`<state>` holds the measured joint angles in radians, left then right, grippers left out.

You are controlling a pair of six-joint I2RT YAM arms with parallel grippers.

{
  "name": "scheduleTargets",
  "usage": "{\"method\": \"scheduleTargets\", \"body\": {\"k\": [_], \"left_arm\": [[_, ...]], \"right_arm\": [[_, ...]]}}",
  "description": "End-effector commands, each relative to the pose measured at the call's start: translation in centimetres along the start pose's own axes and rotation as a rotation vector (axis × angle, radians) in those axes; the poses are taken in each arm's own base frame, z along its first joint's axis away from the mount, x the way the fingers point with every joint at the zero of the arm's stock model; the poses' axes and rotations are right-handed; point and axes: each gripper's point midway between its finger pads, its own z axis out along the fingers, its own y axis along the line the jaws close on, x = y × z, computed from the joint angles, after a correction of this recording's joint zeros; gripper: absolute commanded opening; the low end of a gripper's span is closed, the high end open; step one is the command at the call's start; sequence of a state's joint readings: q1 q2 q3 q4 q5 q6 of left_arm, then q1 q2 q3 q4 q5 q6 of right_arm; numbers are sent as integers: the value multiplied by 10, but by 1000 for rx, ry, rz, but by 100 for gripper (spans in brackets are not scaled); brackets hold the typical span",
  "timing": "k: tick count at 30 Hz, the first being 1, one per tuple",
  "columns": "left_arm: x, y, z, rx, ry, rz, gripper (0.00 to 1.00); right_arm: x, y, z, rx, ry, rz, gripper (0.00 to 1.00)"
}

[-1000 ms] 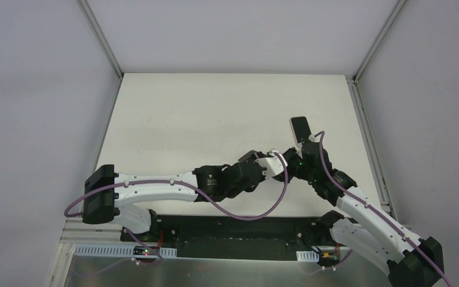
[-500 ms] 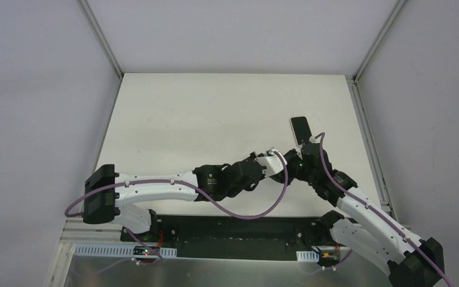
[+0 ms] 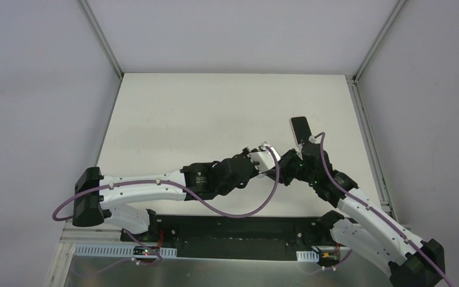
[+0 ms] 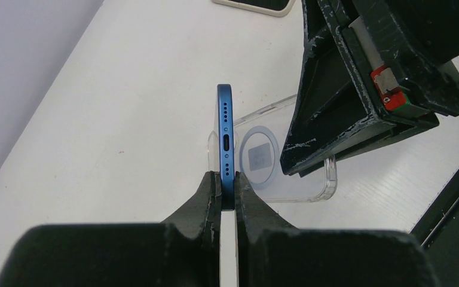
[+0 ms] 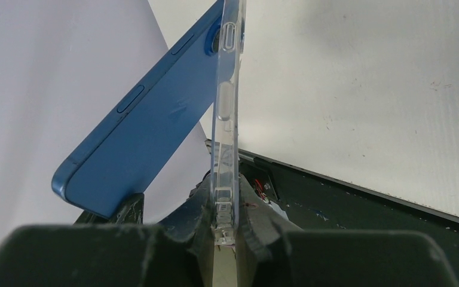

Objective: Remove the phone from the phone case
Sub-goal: Remove the phone case from the phone.

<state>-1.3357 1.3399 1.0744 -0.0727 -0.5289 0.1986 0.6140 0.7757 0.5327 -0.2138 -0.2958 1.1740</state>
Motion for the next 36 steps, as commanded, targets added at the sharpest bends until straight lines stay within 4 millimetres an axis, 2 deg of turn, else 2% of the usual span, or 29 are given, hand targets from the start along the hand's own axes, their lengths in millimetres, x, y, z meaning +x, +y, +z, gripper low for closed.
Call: {"method": "scheduleTargets", "body": {"k": [1,12,17,23,28,36], "left_arm": [[-20,2,-11,3,-64,-24,0],[-36,17,-29,-92,-96,25,0],[-48,15,-39,-86,-128,36,0],[-51,16,-45,-96,-139,31,0],[-46,34,-57,-167,-136,29,0],[-23,76,-94,-274,-157,-21,0]], "right_arm": [[-1,34,-9,-118,-16,-43,0],[-17,16,-3,-40,-98,-64,0],[-21,12,1,-21,-111,-63,0],[-26,8,2,-8,-136,-69,0],[-44,-6,-3,38,-207,-85,0],[-72,-20,-16,59,-308,-96,0]]}}
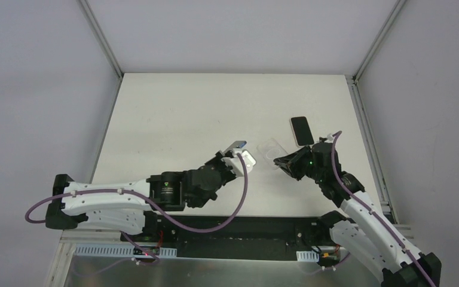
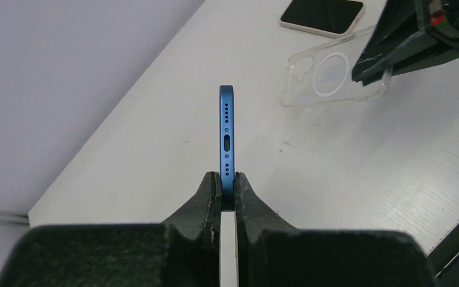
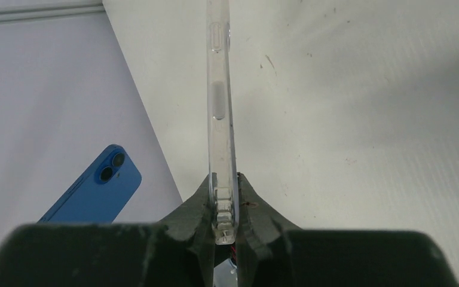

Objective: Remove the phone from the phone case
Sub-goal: Remove the phone case from the phone.

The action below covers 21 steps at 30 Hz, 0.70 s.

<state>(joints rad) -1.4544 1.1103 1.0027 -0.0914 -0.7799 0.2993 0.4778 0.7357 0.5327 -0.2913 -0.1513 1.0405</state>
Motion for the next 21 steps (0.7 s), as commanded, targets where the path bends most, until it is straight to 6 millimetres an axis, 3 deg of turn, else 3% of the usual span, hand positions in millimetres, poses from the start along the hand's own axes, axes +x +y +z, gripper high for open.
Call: {"method": "scheduleTargets", "body": {"k": [1,3,5,9,15,21], "left_arm": [[-4,39,-22,-115,-50,-71,0],[4,36,-24,-102,-51,-75,0],[10,29,-23,-71,-59,-86,0],[22,22,-21,-68,-42,-94,0],[39,24,-22,-104,-20,-100,0],[45,26,-26,-108,-49,-173,0]], "right_arm": [[-18,0,-2,-29,-81,-43,0],[-28,4,5,-88,-142,-17,0],[-39,22,11,-226,-203,-8,0],[-65,42,31,-281,-296,68,0],[-81,74,84,-288,-271,136,0],[-110,70,142,-269,-346,363,0]]}}
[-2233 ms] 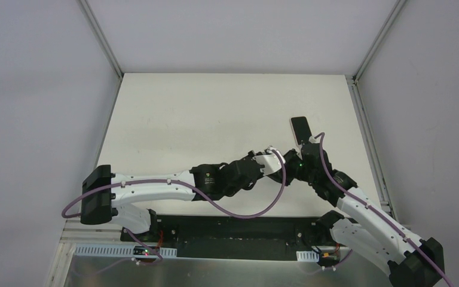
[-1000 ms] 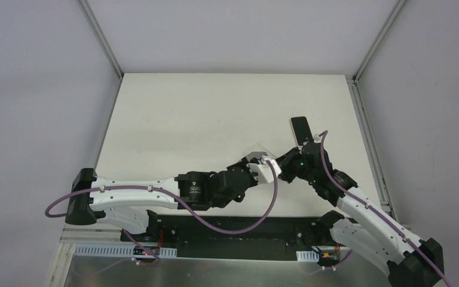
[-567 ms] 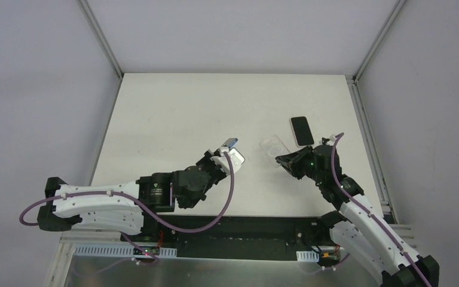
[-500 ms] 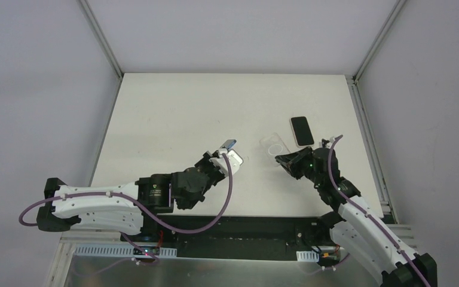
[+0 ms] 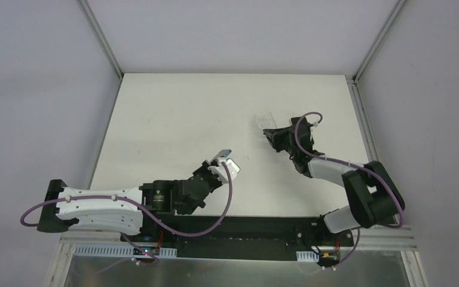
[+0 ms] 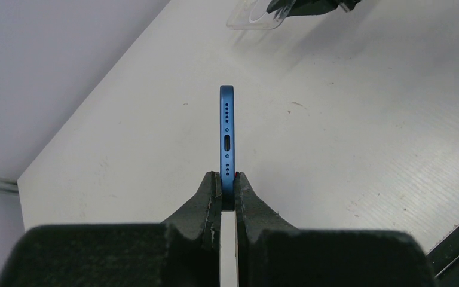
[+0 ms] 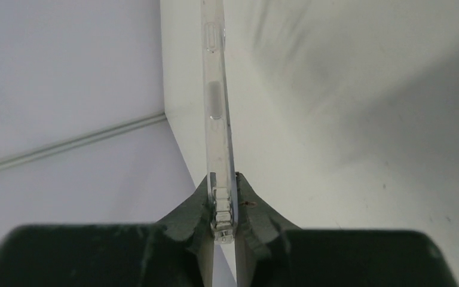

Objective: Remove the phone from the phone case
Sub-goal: Place the phone case at the center of the board.

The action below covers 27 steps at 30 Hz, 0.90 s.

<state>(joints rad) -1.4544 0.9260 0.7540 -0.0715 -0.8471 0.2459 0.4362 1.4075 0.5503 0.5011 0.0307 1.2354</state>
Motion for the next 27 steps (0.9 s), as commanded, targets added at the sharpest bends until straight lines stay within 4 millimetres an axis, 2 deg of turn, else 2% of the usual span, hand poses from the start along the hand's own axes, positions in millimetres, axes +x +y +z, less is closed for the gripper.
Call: {"method": "scheduleTargets", "body": {"k": [1,7,10,14,18,22,27], "left_arm": [[-20,14,-8,-46,-90,-163,0],[-16,16,-8,-58,-96,-165,0],[-15,12,-7,-50,-99,-163,0],[-12,8,-4,-46,-96,-166,0],[-7,4,-2,-45,-94,-171,0],[-7,4,-2,-45,-97,-166,0],[-9,4,-3,-39,-106,-175,0]], "right_arm": [[-21,46,35,-148,-118,171,0],[-34,40,88,-82,-171,174,0],[-39,46,111,-63,-165,181,0],[-45,36,136,-2,-160,177,0],[-47,25,147,43,-135,179,0],[-34,14,150,90,-53,151,18],[-31,2,144,122,-41,140,33]]}}
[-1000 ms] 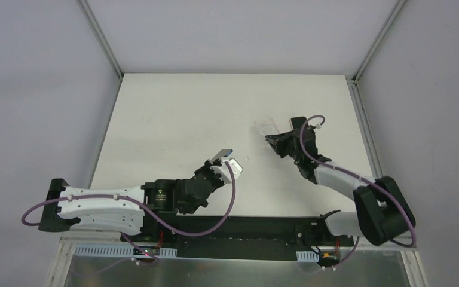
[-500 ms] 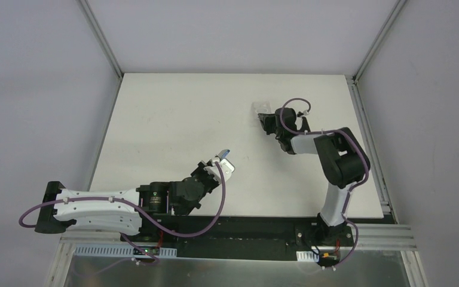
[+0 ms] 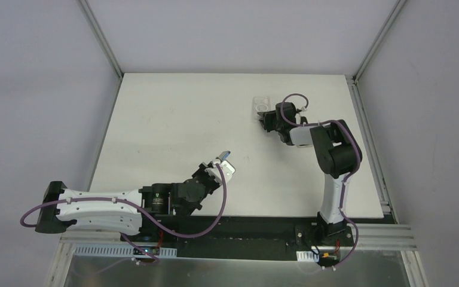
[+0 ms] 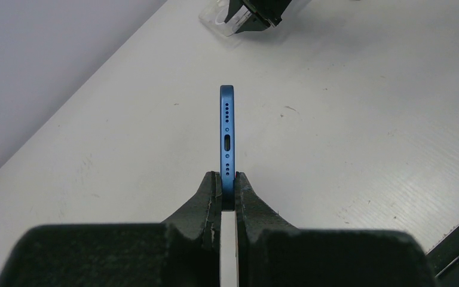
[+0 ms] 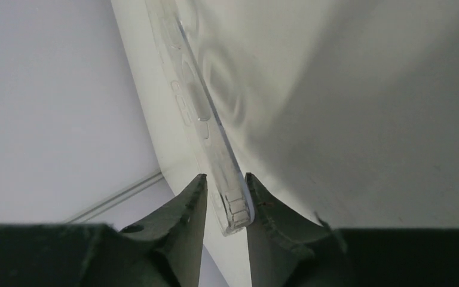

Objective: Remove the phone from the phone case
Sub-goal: Place the phone case at the center of the board, then place the phone at the center of the board.

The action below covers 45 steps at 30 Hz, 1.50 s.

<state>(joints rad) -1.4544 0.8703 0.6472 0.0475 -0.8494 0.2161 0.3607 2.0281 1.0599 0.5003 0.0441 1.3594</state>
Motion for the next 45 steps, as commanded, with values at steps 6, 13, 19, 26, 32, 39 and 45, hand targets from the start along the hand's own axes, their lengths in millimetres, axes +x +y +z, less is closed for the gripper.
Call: {"method": "scheduleTargets", "body": {"k": [6,13,19,26,32,39,45], "left_arm": [[-23,4,-3,-13,-73,-123,0],[-27,2,-2,-8,-73,-112,0],[-26,14,-5,-45,-74,-66,0],[-30,23,-9,-35,-98,28,0],[-34,7,-8,63,-159,146,0],[-72,-3,-11,110,-386,374,0],[-90,-17,-2,117,-433,586,0]], "right_arm": [[15,2,-20,30,85,-91,84],[3,-9,-55,98,57,-167,100],[23,-27,-118,138,176,-197,100],[55,-34,-214,197,256,-425,100],[84,-38,-263,108,556,-260,99],[111,2,-331,-121,677,-283,100],[117,8,-350,-130,706,-269,99]]}}
